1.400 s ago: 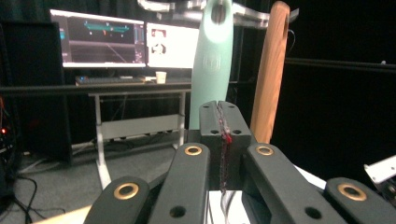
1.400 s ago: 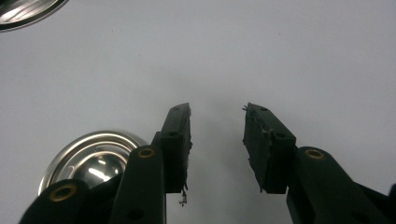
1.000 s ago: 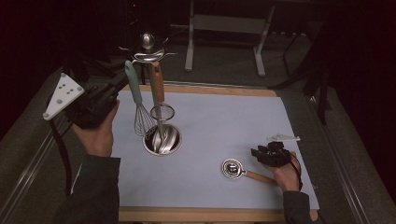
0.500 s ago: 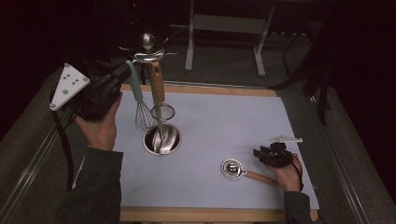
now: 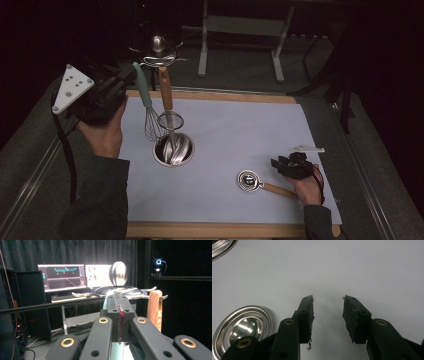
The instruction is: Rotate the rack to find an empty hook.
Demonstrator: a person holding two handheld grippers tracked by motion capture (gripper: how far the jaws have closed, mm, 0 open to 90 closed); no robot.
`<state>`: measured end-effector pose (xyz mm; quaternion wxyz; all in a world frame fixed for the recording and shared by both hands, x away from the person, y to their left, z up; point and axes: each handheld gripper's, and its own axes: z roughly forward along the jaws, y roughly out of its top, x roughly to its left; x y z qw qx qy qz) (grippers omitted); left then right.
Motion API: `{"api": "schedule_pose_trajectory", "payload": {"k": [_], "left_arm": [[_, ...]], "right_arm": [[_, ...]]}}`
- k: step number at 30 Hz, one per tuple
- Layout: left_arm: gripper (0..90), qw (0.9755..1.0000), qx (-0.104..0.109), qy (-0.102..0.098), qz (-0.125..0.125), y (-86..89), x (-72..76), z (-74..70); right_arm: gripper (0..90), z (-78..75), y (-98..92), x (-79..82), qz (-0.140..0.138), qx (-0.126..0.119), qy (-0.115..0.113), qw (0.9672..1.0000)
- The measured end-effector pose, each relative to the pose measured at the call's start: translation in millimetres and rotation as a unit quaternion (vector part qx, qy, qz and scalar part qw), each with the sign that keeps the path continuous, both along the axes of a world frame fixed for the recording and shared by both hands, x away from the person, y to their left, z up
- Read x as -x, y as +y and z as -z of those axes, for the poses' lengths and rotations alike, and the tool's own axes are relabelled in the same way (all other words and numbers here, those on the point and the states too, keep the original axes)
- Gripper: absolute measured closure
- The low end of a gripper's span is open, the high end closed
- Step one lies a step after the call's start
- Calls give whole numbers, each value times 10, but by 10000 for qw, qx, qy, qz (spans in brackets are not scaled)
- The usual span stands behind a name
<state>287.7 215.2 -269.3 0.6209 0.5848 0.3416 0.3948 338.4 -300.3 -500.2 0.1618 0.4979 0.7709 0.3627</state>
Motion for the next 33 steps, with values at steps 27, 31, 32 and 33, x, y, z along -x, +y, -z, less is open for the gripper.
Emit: {"api": "schedule_pose_trajectory", "payload": {"k": [27, 31, 32, 33], "left_arm": [[900, 9990, 10, 280, -350, 140, -267, -64], [900, 9986, -11, 340, -395, 148, -320, -78], [900, 9985, -40, 352, -406, 150, -331, -83], [900, 9985, -40, 359, -422, 149, -339, -84]], "right_arm": [[593, -5, -24, 3, 22, -54, 5, 10000], [593, -8, -31, 3, 27, -45, -7, 10000], [593, -8, -32, 3, 30, -49, -4, 10000], [593, -9, -32, 3, 29, -49, -3, 10000]]}}
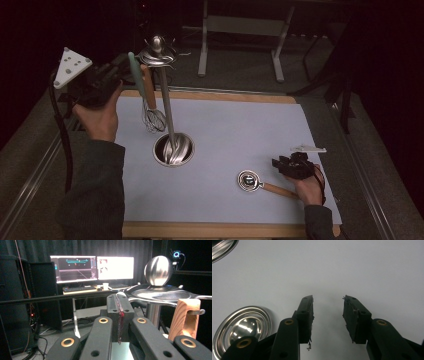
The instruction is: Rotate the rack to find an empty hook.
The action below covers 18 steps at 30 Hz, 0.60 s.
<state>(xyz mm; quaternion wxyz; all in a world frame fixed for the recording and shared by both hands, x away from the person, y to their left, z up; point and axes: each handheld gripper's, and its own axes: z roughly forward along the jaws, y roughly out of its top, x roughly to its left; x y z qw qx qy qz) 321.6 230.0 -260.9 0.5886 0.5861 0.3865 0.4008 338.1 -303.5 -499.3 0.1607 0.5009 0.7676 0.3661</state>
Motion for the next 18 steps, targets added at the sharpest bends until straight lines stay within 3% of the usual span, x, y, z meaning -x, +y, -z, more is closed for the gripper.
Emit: {"api": "schedule_pose_trajectory", "payload": {"k": [18], "left_arm": [[900, 9999, 48, 112, -102, 1, -117, -24]], "right_arm": [[593, -7, -19, 2, 14, -26, -13, 10000]]}}
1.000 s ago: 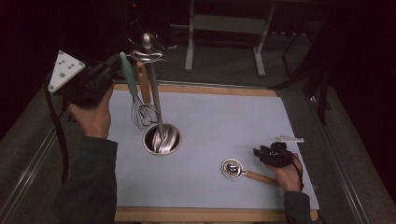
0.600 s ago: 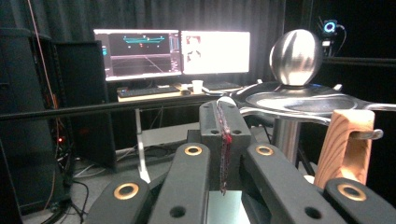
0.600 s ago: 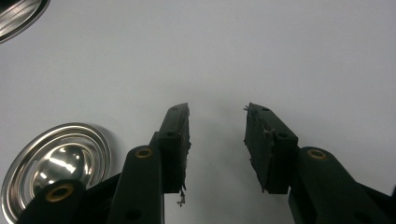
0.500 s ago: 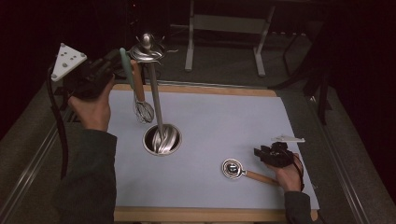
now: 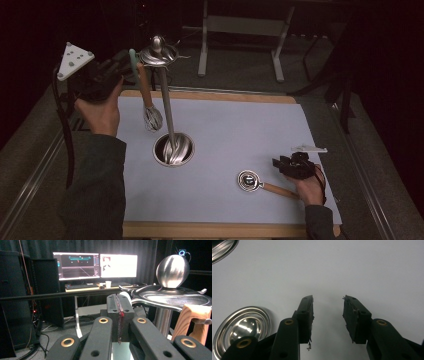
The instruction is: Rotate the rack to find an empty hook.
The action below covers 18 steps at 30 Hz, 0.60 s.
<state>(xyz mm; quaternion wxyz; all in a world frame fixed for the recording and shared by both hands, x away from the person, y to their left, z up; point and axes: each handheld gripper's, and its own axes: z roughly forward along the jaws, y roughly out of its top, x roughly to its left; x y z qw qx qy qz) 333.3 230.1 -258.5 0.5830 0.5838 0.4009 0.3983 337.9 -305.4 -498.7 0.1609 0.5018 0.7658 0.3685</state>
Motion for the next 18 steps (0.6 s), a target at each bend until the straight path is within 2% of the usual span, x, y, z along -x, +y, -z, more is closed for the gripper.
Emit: {"api": "schedule_pose_trajectory", "payload": {"k": [8, 18], "left_arm": [[900, 9999, -109, 42, 8, 8, 18, -11], [900, 9997, -216, 116, 31, 147, 108, 12]], "right_arm": [[593, -3, -12, 1, 3, 0, -1, 10000], [589, -18, -61, 14, 78, -49, 2, 10000]]}}
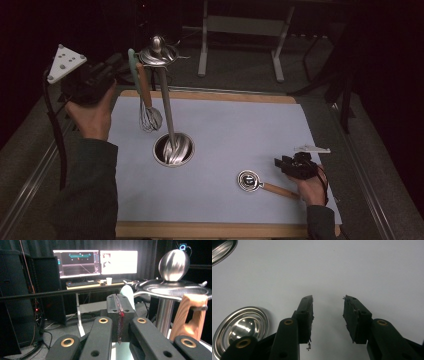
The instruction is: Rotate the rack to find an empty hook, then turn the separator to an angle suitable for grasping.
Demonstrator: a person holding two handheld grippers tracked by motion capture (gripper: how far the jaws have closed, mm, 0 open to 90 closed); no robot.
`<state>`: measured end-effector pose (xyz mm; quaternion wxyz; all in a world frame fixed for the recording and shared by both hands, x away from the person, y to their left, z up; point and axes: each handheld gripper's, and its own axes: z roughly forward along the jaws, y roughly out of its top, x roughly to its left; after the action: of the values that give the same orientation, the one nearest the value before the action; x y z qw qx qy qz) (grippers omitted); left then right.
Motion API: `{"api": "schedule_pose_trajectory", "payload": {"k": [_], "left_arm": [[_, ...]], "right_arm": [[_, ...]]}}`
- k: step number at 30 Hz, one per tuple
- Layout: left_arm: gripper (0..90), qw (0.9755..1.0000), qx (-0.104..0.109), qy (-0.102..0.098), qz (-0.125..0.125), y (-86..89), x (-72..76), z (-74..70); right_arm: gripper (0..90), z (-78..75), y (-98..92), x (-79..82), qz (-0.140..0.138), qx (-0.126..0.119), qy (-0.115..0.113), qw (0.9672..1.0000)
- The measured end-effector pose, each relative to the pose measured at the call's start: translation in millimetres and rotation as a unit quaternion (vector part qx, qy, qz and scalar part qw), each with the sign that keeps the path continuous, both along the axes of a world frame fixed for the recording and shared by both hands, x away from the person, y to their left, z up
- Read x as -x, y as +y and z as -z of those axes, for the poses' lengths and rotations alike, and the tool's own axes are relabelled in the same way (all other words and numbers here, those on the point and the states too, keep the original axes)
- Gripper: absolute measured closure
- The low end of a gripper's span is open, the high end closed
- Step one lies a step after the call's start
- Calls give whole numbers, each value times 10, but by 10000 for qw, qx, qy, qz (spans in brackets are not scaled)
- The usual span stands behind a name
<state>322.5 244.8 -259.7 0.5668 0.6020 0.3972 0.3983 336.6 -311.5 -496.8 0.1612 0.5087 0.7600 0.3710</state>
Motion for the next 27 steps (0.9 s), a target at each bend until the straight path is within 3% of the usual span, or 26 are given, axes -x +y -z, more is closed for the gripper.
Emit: {"api": "schedule_pose_trajectory", "payload": {"k": [7, 11, 16, 22, 27], "left_arm": [[900, 9999, -97, 130, 31, 92, 72, 91], [891, 9991, -316, 256, 82, 110, 113, 189], [880, 9977, -497, 438, 166, 133, 205, 400], [864, 9971, -402, 600, 226, 152, 307, 701], [842, 9954, -426, 808, 279, 100, 358, 967]], "right_arm": [[589, -31, -1, 11, -68, 46, -2, 10000], [589, -73, -7, 30, -136, 84, -33, 9999], [591, -110, -32, 71, -174, 131, -32, 9998], [619, -121, -60, 151, -304, 230, 39, 9993], [709, -136, -36, 232, -481, 326, 124, 9982]]}}
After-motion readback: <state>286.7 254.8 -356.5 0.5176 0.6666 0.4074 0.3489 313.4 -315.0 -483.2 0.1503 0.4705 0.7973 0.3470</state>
